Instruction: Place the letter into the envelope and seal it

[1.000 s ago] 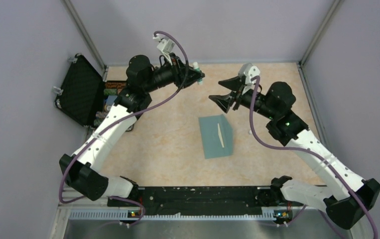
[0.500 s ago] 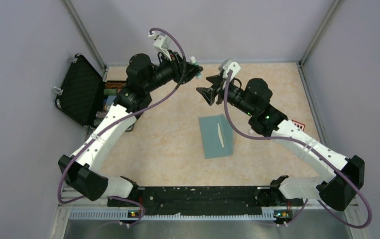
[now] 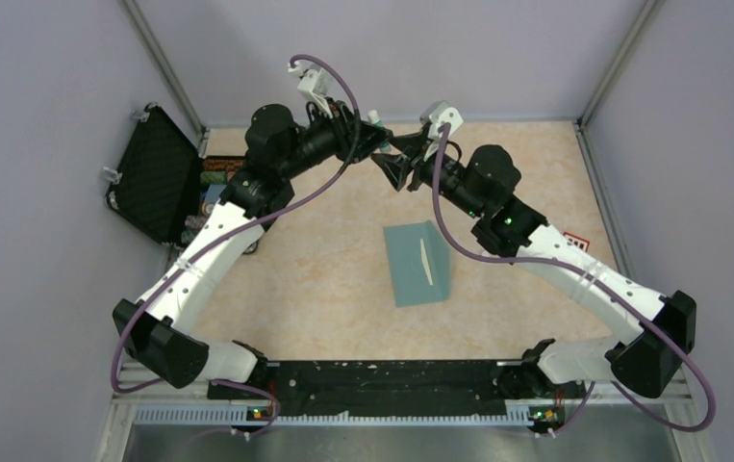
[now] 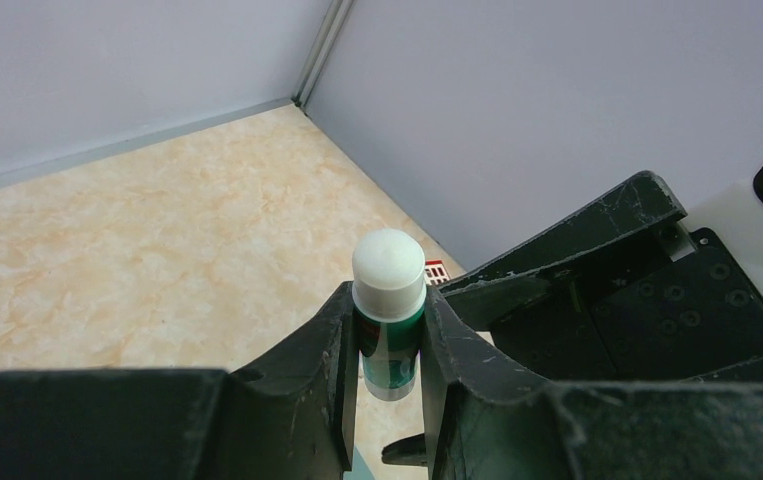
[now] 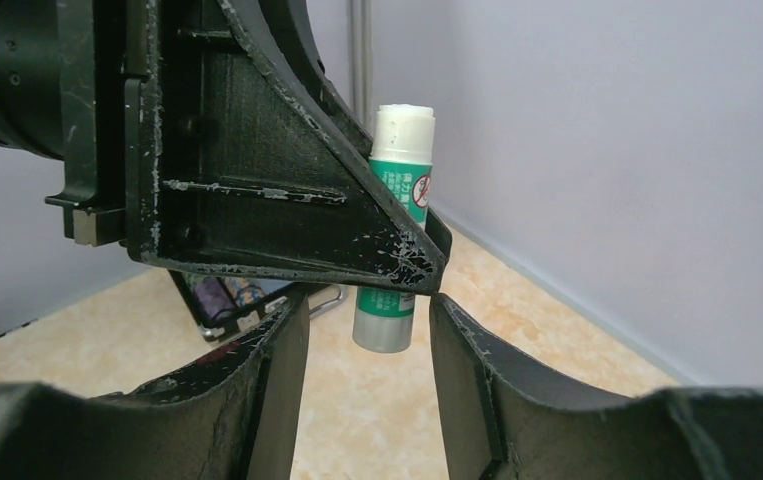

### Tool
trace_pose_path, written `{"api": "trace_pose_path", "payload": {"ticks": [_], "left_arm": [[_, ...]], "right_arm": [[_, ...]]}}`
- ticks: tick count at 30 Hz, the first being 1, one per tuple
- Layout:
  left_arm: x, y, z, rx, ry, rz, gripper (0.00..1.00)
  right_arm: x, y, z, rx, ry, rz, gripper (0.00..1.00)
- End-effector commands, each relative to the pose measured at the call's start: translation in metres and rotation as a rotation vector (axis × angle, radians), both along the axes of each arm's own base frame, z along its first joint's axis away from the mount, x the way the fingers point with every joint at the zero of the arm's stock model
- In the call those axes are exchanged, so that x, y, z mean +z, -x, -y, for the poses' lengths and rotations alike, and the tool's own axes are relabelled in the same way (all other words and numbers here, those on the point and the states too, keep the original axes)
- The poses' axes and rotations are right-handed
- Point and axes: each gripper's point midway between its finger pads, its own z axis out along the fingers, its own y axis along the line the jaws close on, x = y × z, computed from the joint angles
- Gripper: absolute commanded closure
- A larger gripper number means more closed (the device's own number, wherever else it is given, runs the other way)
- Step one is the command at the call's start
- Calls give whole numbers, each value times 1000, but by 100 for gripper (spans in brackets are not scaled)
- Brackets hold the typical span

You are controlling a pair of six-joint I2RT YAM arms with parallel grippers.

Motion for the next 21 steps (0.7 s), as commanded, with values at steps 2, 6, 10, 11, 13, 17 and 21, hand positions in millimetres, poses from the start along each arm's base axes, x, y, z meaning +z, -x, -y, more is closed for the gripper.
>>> {"api": "trace_pose_path", "payload": {"ticks": [2, 6, 10, 11, 13, 17, 21], "left_arm": [[33, 8, -3, 0, 52, 76, 100], [33, 8, -2, -2, 52, 77, 100], [33, 8, -2, -4, 50, 76, 100], [32, 8, -2, -5, 49, 76, 100], [32, 9, -2, -5, 49, 75, 100], [30, 9, -2, -7, 46, 74, 100], [28, 17, 3, -78, 24, 118, 100]], "right_arm": [[19, -2, -2, -27, -47, 10, 53], [15, -7, 1, -59, -43, -2, 54], [16, -9, 1, -67, -47, 0, 65], [16, -9, 1, -68, -48, 1, 69], [17, -9, 2, -67, -51, 4, 76], [16, -5, -1, -40, -45, 5, 100], [26, 34, -14, 263, -96, -42, 100]]}}
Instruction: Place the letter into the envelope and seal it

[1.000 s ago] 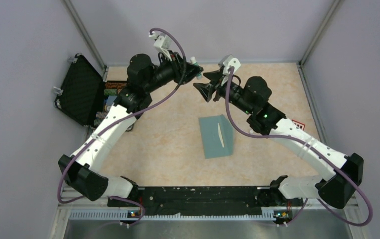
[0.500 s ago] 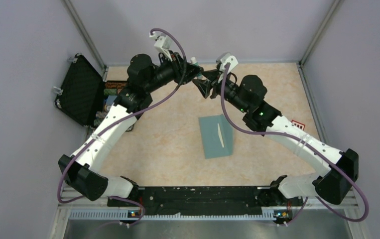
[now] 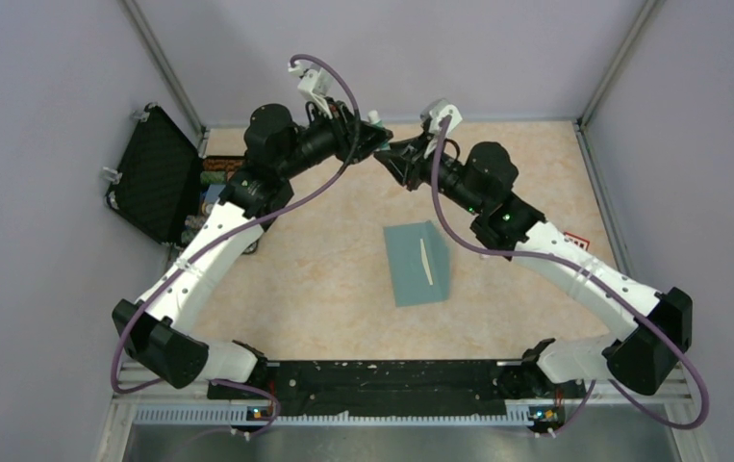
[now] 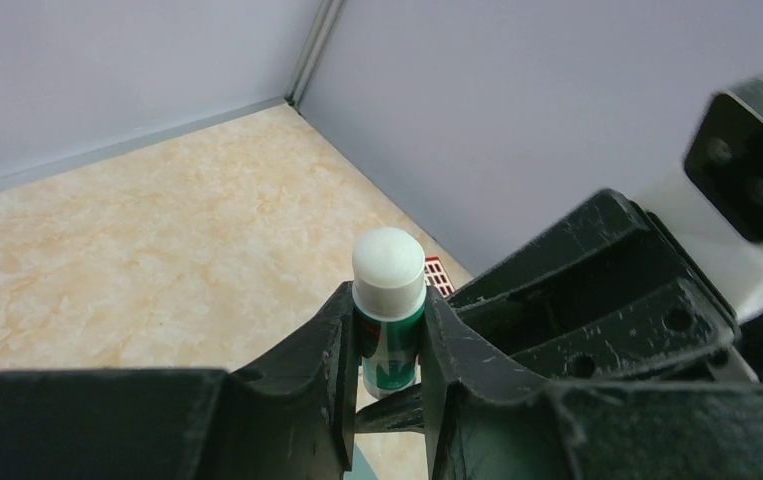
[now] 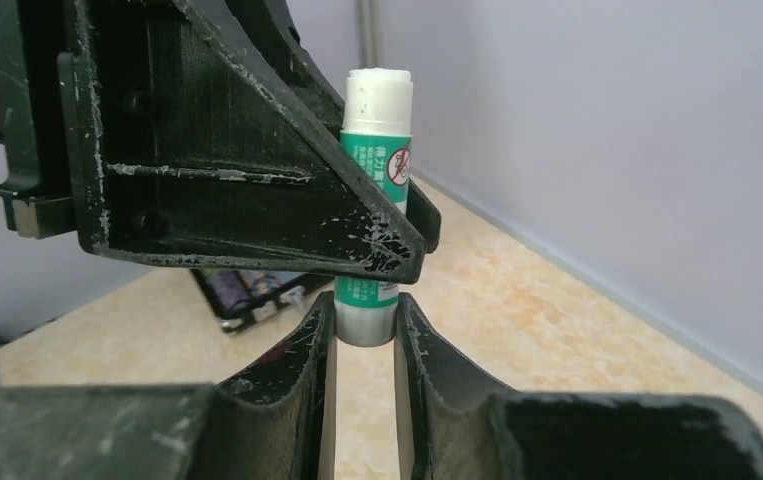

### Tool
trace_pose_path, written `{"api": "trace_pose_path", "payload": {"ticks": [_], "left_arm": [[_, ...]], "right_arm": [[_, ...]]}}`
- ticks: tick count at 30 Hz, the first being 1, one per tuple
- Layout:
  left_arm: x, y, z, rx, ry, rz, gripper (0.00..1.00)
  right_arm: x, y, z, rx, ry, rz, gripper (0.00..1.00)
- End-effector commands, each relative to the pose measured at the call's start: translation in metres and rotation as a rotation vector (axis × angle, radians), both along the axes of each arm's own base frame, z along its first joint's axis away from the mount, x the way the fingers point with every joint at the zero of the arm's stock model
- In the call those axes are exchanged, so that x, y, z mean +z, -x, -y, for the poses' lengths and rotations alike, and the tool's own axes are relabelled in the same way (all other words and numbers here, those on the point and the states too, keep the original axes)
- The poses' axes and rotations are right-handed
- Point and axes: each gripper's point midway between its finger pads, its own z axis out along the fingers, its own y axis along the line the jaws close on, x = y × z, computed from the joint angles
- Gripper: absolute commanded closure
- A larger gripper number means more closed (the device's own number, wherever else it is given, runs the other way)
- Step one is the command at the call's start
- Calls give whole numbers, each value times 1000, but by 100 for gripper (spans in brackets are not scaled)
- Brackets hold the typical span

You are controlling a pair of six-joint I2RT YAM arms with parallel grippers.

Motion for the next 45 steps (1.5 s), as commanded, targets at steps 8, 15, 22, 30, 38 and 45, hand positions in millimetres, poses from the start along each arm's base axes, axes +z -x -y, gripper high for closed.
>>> {"api": "trace_pose_path", "payload": {"ticks": [8, 15, 22, 30, 38, 45], "left_arm": [[1, 54, 9, -475, -28, 157, 100], [1, 53, 9, -477, -34, 160, 100], [2, 43, 6, -389, -32, 152, 100], [-6, 20, -11, -175, -59, 126, 100], [-7, -1, -20, -27, -17, 27, 100], [-8, 0, -17, -45, 5, -12, 100]], "right_arm": [[29, 131, -5, 964, -6, -181, 100], [18, 133, -2, 946, 5, -207, 100], [15, 103, -1, 743, 11, -177, 100], [19, 84, 5, 623, 17, -148, 67], [15, 72, -1, 601, -21, -196, 42], [17, 52, -9, 559, -60, -224, 39]]}}
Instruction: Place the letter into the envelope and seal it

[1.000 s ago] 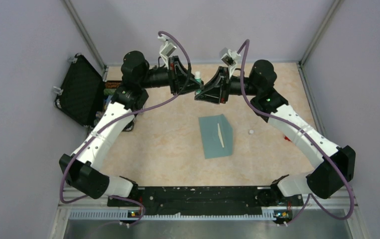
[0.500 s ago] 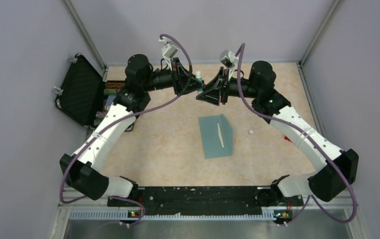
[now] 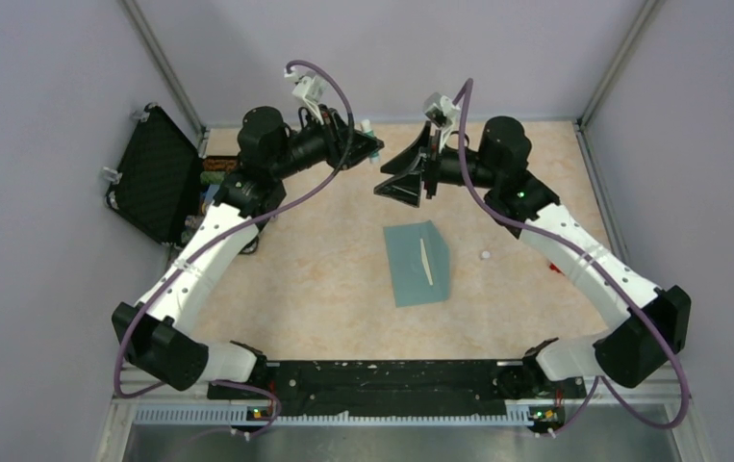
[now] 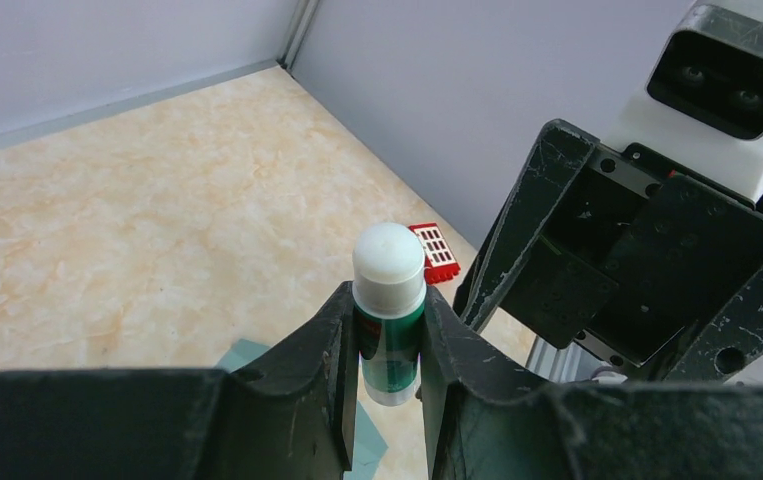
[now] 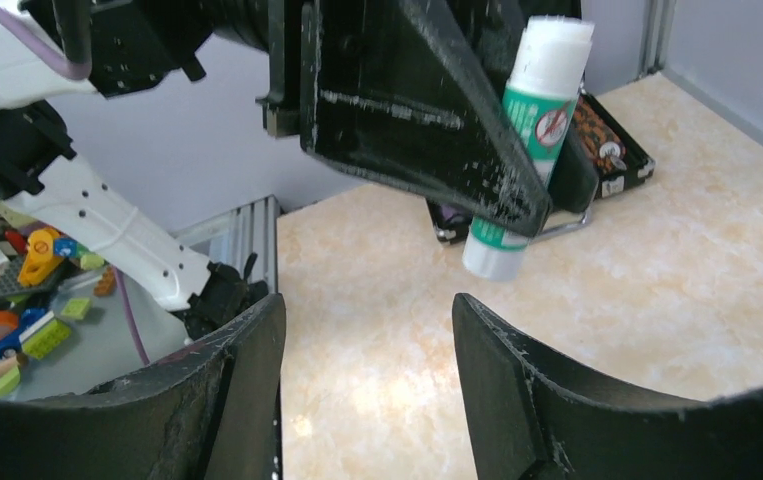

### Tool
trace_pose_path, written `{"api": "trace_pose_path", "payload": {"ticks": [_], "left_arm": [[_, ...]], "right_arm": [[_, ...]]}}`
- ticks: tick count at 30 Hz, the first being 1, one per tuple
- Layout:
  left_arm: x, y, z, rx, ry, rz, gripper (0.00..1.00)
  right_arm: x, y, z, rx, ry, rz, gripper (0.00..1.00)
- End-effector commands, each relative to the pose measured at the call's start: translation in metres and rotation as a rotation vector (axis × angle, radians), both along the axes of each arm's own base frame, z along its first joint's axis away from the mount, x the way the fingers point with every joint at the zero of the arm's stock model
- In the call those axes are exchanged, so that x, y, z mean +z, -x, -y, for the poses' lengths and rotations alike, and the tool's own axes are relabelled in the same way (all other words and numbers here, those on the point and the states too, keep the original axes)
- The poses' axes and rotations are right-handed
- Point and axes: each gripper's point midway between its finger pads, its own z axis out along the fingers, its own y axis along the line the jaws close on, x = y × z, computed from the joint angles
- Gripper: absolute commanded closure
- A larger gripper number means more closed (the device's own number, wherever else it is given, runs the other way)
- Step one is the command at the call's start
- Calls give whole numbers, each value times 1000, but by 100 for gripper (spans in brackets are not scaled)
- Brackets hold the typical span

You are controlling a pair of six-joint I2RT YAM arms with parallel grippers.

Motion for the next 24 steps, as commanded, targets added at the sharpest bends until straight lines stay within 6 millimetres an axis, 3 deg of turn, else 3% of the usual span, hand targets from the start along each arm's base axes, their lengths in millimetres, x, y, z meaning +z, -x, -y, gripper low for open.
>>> {"api": "trace_pose_path", "payload": {"ticks": [1, 10, 16, 24], "left_arm": [[14, -2, -1, 20, 42, 8, 100], [22, 2, 3, 6, 55, 14, 100], [15, 5, 4, -3, 42, -22, 100], [12, 8, 7, -22, 43, -46, 100]], "right_arm": [[33, -7, -8, -10, -75, 58, 39], [24, -32, -12, -104, -58, 34, 42], [30, -37, -14, -112, -75, 53, 44], [29, -35, -17, -93, -78, 56, 77]]}}
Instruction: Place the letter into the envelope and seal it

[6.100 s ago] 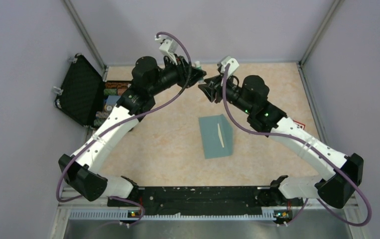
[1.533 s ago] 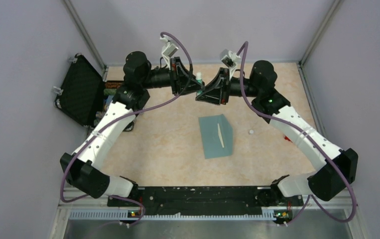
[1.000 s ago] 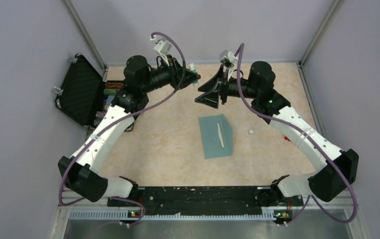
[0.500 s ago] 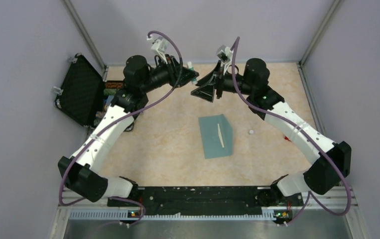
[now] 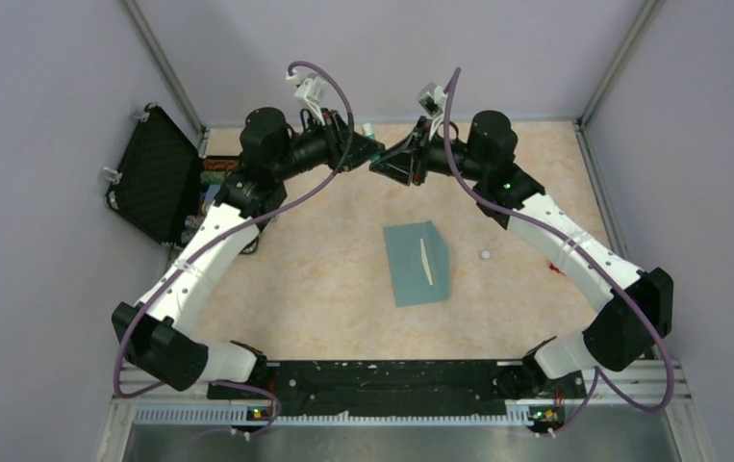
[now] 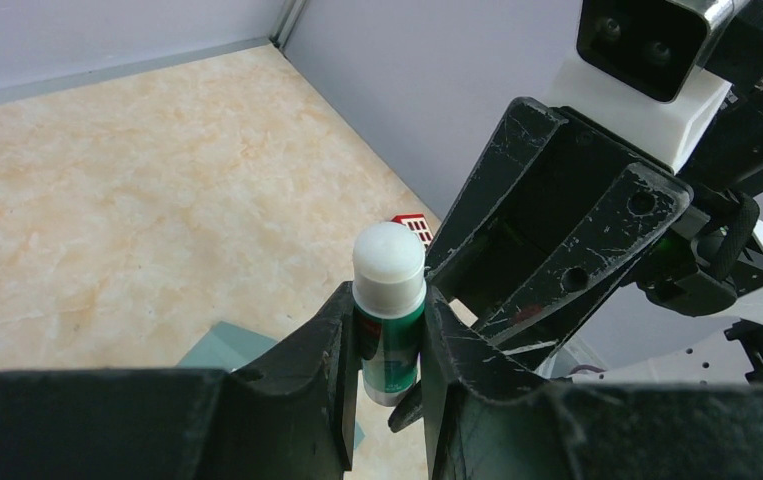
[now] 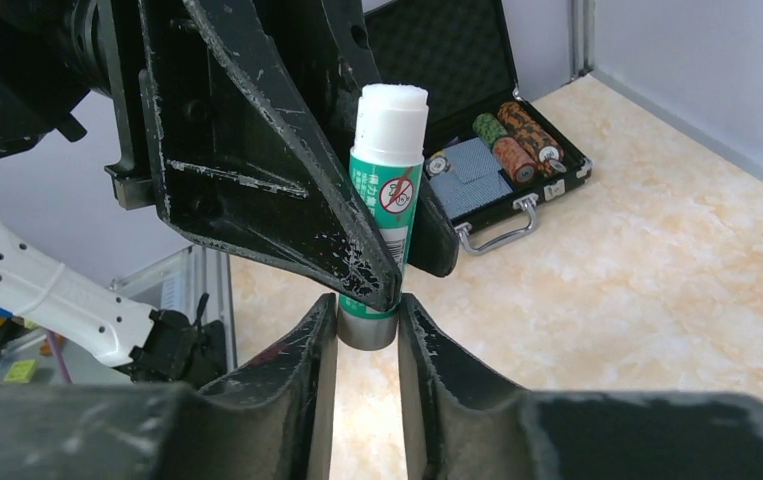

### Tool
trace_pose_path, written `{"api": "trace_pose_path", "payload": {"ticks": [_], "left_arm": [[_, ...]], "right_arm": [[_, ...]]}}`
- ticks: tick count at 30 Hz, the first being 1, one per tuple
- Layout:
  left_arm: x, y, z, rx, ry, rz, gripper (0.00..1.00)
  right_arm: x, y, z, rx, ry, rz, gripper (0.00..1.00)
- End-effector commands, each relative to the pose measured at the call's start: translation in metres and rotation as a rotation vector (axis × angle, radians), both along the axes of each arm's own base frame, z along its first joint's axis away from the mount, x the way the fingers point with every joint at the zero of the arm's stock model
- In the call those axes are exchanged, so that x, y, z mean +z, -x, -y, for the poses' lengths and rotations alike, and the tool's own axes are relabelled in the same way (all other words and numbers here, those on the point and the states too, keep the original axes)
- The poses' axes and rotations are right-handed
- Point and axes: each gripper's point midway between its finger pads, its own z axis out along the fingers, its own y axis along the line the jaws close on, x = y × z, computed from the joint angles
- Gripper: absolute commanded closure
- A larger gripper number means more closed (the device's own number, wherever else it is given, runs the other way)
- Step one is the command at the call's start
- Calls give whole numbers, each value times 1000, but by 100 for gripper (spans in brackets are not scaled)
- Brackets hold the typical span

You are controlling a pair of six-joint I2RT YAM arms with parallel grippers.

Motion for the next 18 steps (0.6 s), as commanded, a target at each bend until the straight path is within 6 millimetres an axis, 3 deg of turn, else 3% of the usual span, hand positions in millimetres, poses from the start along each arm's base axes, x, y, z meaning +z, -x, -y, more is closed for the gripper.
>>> {"api": "trace_pose_path", "payload": {"ticks": [1, 4, 7, 8, 9, 11, 14, 18], "left_arm": [[17, 5, 4, -27, 28, 29, 100], [15, 6, 4, -33, 24, 22, 100], [9, 6, 5, -33, 13, 11, 100], [7, 4, 3, -24, 5, 11, 96], [3, 3, 2, -8, -13, 13, 73], [-3, 0, -5, 20, -71, 84, 55], [-15, -3, -26, 63, -179, 177, 48], [-32, 16, -48, 25, -365, 359, 38]], "right_arm": [[30, 6, -5, 24, -53, 77, 81], [27, 6, -5, 27, -47, 83, 98], [25, 8, -4, 31, -42, 89, 100], [24, 10, -3, 37, -38, 89, 100], [23, 13, -2, 46, -32, 90, 100], [18, 18, 1, 63, -11, 83, 100], [0, 25, 15, 67, 65, 31, 100], [-28, 31, 36, 68, 171, -16, 100]]}}
